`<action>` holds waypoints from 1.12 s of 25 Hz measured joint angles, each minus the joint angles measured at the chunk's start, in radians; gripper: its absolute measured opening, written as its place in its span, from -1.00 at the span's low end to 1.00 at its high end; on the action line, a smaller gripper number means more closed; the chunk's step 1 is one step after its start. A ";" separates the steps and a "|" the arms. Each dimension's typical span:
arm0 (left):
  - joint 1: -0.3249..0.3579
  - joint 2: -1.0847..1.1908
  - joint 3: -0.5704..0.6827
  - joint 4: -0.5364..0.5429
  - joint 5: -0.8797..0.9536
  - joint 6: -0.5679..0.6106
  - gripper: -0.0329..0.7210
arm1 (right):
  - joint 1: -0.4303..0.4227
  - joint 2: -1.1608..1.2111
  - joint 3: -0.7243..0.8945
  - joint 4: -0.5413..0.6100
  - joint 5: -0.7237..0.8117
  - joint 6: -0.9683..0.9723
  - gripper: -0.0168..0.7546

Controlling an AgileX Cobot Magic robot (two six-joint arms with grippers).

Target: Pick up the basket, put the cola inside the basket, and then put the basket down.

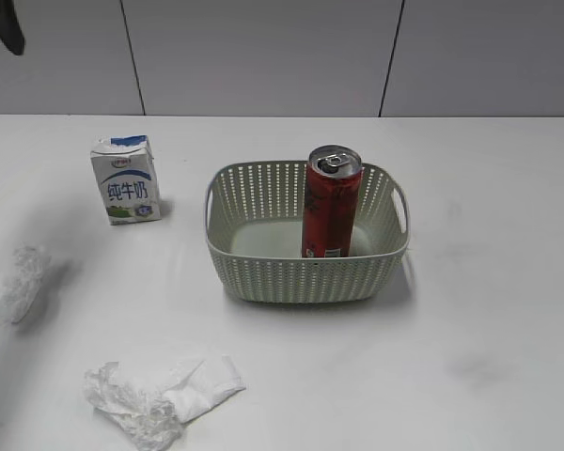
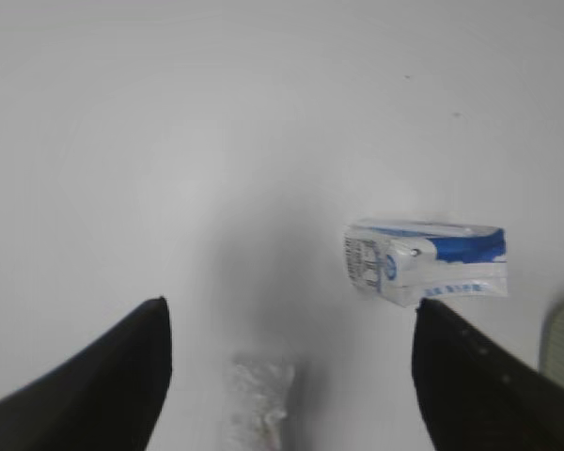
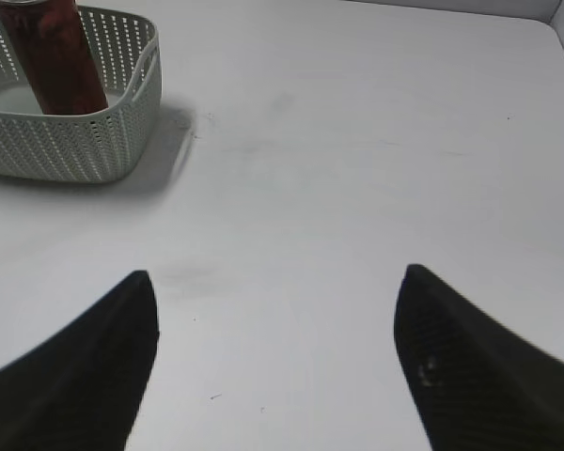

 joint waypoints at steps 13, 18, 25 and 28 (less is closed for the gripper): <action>0.017 -0.454 0.353 0.089 0.001 0.073 0.64 | 0.000 0.000 0.000 0.000 0.000 0.000 0.58; 0.017 -0.711 0.628 0.122 -0.011 0.073 0.64 | 0.000 0.000 0.000 0.000 0.000 0.000 0.58; 0.017 -1.062 0.939 0.122 -0.086 0.073 0.64 | 0.000 0.000 0.000 -0.006 0.000 0.014 0.58; 0.017 -1.215 1.044 0.117 -0.090 0.073 0.64 | 0.000 0.000 0.000 -0.008 0.000 0.020 0.58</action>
